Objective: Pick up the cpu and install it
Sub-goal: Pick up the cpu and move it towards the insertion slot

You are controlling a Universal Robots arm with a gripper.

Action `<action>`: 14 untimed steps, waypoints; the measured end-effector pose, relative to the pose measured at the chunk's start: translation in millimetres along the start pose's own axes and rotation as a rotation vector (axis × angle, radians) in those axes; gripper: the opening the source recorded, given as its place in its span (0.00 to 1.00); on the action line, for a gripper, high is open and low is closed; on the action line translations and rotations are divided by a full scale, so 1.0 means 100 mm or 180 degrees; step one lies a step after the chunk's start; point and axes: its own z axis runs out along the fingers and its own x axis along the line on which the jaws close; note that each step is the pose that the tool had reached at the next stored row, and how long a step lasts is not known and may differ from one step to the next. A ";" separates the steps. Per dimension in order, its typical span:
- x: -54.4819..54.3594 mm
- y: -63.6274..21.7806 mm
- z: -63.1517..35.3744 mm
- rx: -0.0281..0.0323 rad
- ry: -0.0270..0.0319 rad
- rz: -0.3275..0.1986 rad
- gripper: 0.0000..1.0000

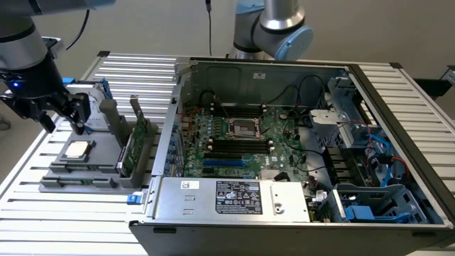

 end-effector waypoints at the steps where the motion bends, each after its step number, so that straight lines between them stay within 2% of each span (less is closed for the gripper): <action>1: 0.01 0.009 0.020 0.0000 0.0000 0.0000 0.65; 9: 0.07 0.073 0.171 0.0000 0.0000 0.0000 0.65; 11: 0.09 0.086 0.210 0.0000 0.0000 0.0000 0.67; 12: 0.10 0.094 0.229 0.0000 0.0000 0.0000 0.73; 14: 0.12 0.107 0.267 0.0000 0.0000 0.0000 0.73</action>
